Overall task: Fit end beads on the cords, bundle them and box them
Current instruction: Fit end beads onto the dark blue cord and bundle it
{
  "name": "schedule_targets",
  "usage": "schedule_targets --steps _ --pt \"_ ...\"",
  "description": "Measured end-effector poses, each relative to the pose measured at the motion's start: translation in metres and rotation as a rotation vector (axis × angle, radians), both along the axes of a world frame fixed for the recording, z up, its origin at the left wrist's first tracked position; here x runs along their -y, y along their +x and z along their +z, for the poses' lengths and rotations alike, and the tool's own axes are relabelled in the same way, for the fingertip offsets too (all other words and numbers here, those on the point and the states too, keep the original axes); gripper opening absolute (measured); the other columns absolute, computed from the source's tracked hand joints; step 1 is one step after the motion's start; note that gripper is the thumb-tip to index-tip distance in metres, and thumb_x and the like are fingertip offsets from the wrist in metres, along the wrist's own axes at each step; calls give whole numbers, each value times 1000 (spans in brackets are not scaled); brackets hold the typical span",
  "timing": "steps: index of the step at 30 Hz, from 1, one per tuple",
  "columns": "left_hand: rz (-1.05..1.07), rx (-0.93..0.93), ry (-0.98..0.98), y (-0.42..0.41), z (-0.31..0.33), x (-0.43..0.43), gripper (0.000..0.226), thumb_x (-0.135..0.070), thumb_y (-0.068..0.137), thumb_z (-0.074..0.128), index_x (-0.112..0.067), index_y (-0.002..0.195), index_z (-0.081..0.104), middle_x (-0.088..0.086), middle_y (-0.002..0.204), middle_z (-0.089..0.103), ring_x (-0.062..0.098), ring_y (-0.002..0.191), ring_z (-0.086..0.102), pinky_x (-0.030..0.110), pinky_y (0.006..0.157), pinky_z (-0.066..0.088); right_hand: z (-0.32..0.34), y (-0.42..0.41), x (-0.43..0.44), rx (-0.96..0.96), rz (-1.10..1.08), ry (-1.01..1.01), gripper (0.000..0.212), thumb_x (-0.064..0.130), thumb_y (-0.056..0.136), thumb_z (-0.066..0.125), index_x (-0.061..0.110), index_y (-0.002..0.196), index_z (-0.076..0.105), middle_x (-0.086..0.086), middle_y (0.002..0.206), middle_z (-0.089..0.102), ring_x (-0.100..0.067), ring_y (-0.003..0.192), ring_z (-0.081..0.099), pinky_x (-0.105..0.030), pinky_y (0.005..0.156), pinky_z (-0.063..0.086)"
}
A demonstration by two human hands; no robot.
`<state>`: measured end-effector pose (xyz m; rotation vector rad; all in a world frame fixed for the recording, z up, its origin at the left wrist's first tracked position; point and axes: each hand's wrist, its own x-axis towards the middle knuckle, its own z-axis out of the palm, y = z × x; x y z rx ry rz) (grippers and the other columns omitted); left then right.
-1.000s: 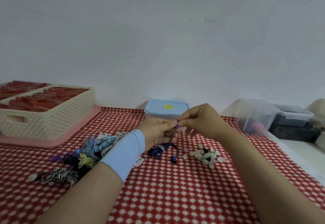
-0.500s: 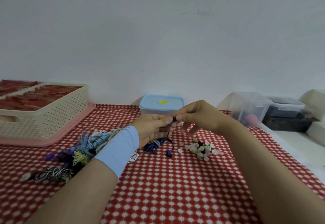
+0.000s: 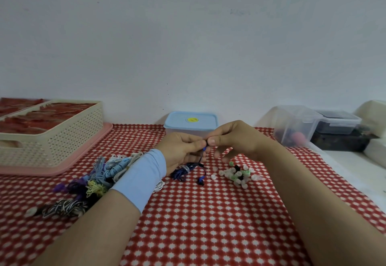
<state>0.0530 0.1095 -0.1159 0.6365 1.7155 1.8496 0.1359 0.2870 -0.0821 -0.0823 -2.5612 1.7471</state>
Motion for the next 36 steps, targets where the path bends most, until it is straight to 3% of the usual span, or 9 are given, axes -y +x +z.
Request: schedule_targets --steps 8,27,36 --pt "30 -58 -20 -3 4 1 13 -7 87 70 -4 99 73 8 86 75 15 78 70 26 67 58 -6 -2 -7 -17 -55 -107 19 12 89 74 11 108 76 -11 93 78 -23 77 71 -37 68 61" --pt "120 -198 -90 2 2 -1 14 -6 81 77 -4 94 71 9 76 73 13 66 71 26 64 59 -7 -5 -3 -53 -38 15 12 10 87 78 8 98 79 -8 87 78 -22 76 72 -35 65 61" --pt "58 -211 -77 1 3 0 8 -7 86 72 -6 94 73 6 77 74 11 68 70 27 66 60 -5 0 -11 -3 20 -29 22 15 93 71 13 114 77 -12 104 77 -20 80 71 -34 68 59"
